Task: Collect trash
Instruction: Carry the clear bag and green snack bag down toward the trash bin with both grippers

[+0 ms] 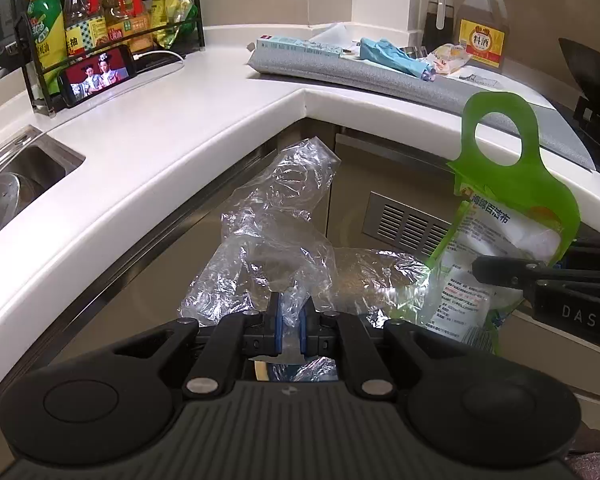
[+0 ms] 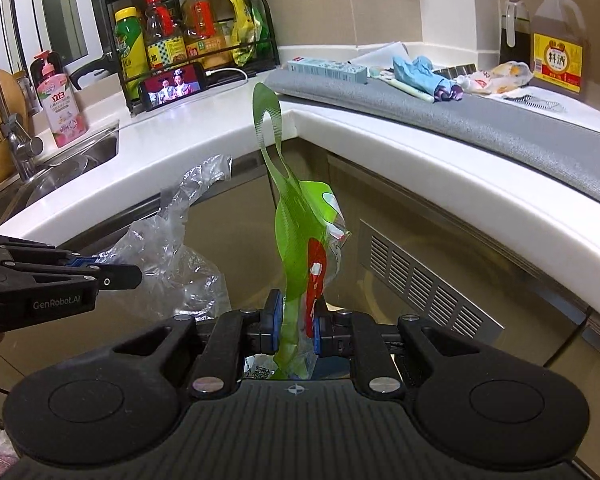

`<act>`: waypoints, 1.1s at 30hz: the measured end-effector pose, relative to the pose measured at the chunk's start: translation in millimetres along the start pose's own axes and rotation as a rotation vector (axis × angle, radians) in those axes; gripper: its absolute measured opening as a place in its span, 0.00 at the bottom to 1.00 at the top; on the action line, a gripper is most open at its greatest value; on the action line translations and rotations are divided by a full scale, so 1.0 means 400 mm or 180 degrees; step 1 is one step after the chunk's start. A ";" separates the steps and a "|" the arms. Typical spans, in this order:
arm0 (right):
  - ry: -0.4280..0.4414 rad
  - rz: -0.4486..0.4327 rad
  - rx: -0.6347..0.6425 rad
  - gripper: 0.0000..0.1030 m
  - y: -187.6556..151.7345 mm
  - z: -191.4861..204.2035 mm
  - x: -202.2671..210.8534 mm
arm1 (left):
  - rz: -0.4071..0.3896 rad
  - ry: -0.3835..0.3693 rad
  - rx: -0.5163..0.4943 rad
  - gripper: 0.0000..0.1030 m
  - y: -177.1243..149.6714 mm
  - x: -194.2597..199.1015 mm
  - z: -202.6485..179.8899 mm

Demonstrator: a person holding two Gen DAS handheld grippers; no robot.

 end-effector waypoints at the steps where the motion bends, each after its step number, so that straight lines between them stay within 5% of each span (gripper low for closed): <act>1: 0.0000 0.0010 -0.0006 0.16 -0.001 -0.001 -0.002 | 0.0007 -0.0001 0.0000 0.08 0.000 -0.002 0.000; 33: -0.0016 0.0152 -0.0146 0.16 -0.019 -0.018 -0.027 | 0.0091 -0.0031 -0.0045 0.08 -0.006 -0.024 0.002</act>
Point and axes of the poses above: each gripper's, at about its wrist camera, not at the fingertips, and x roughly against the way its jaws point, z to its left, y to its top, the point moved 9 cm from there along -x, roughly the way its jaws point, and after that the axes turned 2 degrees about x, right-handed, at the moved point
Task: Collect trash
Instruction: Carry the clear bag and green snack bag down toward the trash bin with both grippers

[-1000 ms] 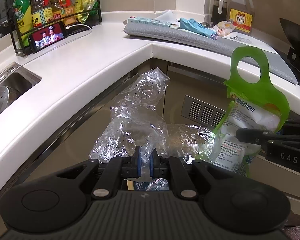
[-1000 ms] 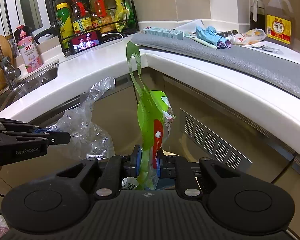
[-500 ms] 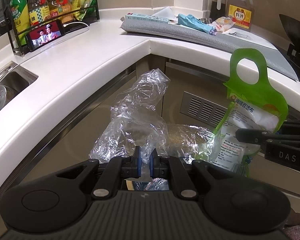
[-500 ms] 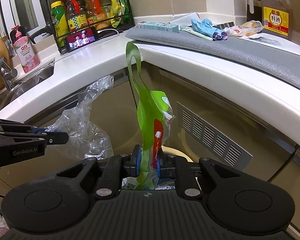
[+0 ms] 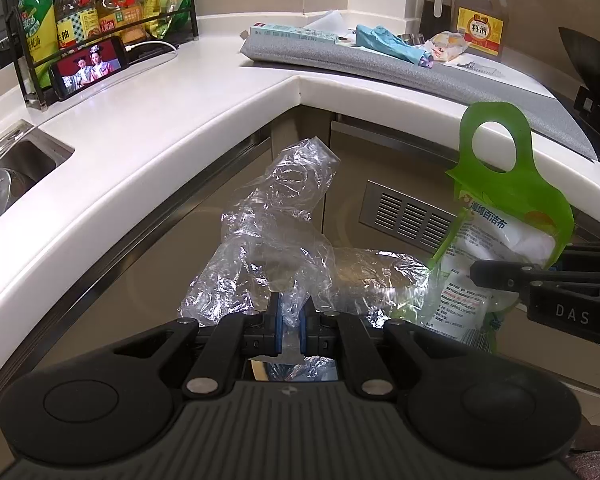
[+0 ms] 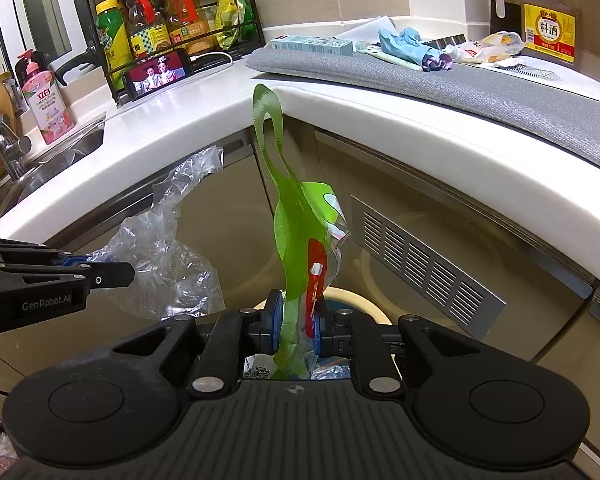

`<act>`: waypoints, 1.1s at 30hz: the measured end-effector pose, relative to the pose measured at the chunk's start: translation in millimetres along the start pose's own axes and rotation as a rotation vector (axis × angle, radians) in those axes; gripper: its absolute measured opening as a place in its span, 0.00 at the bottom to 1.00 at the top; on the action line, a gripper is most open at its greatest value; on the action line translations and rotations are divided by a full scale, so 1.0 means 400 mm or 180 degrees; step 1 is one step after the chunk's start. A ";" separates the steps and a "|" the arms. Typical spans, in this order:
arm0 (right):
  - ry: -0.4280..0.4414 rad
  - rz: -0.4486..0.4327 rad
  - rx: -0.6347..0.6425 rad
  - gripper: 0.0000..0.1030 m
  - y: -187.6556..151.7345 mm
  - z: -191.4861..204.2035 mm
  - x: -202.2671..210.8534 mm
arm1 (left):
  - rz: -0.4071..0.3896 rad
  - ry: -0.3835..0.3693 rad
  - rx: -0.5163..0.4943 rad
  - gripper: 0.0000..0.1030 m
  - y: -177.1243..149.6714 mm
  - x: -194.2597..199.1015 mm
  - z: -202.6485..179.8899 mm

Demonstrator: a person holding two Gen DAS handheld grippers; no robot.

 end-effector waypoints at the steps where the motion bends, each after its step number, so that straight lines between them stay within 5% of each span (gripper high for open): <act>1: 0.0000 0.0003 -0.0004 0.16 0.000 0.000 -0.001 | -0.0002 0.0002 0.0000 0.08 0.000 0.001 0.000; 33: -0.0135 0.0115 0.0012 0.16 -0.003 -0.014 -0.048 | 0.0149 0.0012 0.0090 0.08 0.003 -0.048 0.007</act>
Point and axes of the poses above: each gripper's, at about its wrist camera, not at the fingertips, and x roughly against the way its jaws point, z to its left, y to its top, the point moved 9 cm from there along -x, roughly the way its jaws point, and after that the axes turned 2 degrees about x, right-handed, at the moved point
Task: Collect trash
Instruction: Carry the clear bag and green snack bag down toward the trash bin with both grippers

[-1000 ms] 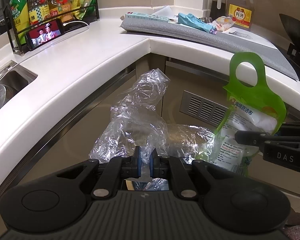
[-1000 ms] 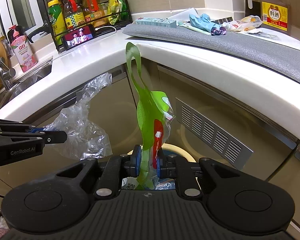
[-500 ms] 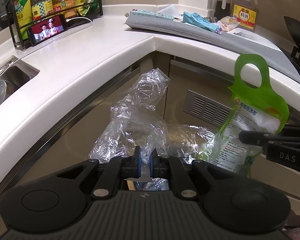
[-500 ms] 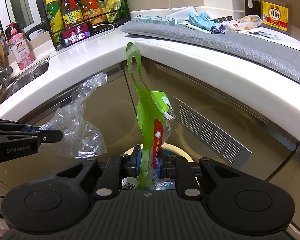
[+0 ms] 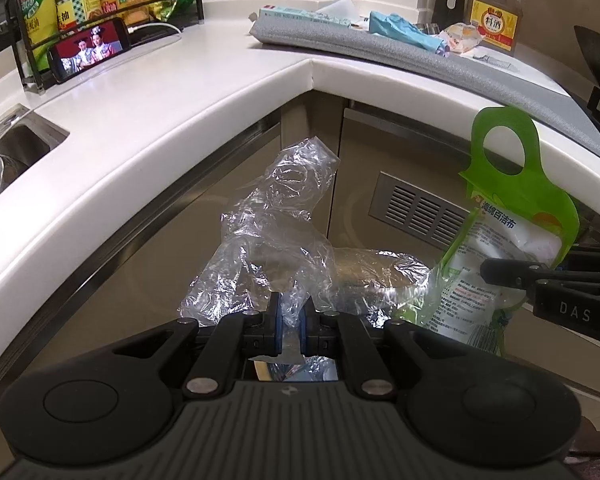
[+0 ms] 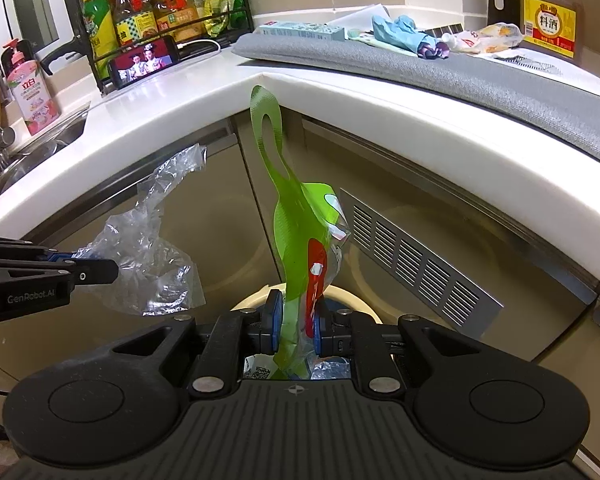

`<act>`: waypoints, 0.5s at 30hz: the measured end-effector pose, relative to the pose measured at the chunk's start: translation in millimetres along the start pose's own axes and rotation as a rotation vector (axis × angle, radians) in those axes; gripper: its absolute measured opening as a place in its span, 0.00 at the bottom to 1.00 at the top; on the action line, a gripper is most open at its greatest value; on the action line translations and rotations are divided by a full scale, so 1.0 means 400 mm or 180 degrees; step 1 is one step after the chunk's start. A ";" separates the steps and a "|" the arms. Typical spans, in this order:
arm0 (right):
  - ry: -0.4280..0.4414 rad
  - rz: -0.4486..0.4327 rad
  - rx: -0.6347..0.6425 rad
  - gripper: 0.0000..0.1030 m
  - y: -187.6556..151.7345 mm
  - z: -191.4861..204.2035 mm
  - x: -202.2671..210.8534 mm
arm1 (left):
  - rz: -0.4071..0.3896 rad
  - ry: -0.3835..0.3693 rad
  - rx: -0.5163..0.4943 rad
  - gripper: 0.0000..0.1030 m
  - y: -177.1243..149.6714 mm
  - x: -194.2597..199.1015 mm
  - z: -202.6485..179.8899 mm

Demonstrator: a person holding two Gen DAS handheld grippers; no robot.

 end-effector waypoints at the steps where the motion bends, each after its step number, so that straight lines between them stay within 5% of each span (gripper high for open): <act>1: -0.0005 0.0006 0.0000 0.16 0.000 -0.001 -0.004 | 0.0015 -0.0001 -0.0002 0.08 0.000 -0.005 0.000; 15: -0.0074 0.0198 -0.0059 0.16 -0.022 -0.026 -0.065 | 0.0236 -0.0050 -0.0035 0.08 0.000 -0.066 -0.006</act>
Point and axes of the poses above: each gripper's, at about its wrist camera, not at the fingertips, and x roughly against the way its jaws point, z to its left, y to its top, the point moved 9 cm from there along -x, roughly the way its jaws point, and after that the axes turned 2 degrees about x, right-handed, at the moved point
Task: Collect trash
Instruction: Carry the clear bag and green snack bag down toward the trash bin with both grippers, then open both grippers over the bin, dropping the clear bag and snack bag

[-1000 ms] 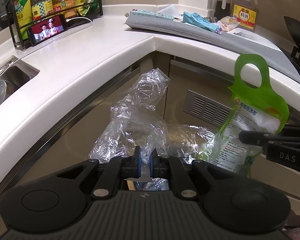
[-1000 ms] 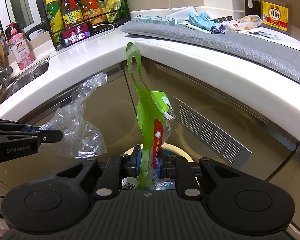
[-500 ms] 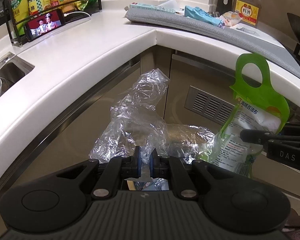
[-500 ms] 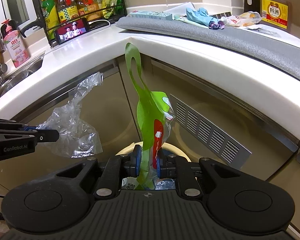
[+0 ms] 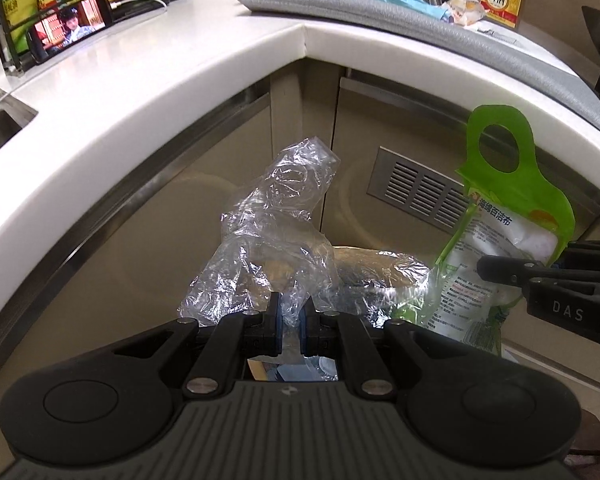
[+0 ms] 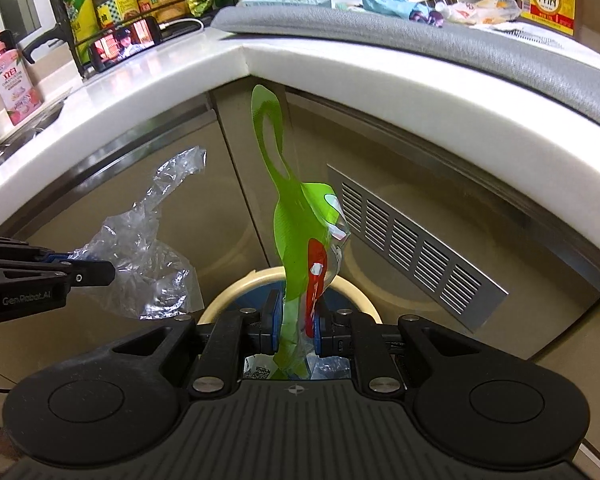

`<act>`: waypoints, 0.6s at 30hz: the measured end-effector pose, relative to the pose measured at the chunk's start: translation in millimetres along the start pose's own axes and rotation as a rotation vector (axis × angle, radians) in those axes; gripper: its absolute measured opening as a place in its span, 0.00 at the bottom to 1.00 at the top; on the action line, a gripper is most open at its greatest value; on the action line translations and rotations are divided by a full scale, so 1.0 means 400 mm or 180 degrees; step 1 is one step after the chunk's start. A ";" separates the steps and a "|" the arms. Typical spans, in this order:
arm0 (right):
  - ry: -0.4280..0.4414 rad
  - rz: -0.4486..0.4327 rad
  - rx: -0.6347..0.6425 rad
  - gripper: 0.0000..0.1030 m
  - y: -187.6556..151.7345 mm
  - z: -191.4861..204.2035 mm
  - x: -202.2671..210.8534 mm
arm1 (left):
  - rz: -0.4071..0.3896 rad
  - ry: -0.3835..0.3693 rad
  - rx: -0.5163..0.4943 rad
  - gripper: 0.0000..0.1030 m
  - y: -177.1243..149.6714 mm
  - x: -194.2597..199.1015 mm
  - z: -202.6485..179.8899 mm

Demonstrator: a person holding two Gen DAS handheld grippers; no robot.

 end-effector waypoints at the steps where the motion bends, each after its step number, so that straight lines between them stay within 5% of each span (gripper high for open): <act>1: -0.0005 0.0018 -0.0003 0.16 -0.001 -0.001 -0.006 | 0.0018 -0.0003 0.0001 0.08 0.000 -0.005 0.000; 18: -0.0084 0.0279 -0.0007 0.16 -0.027 -0.018 -0.103 | 0.0308 -0.0062 -0.0023 0.08 -0.011 -0.091 -0.013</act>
Point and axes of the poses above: each gripper's, at about its wrist camera, not at the fingertips, and x roughly against the way its jaws point, z to its left, y to its top, the point moved 9 cm from there along -x, roughly the way its jaws point, and after that the axes turned 2 degrees about x, right-handed, at the moved point
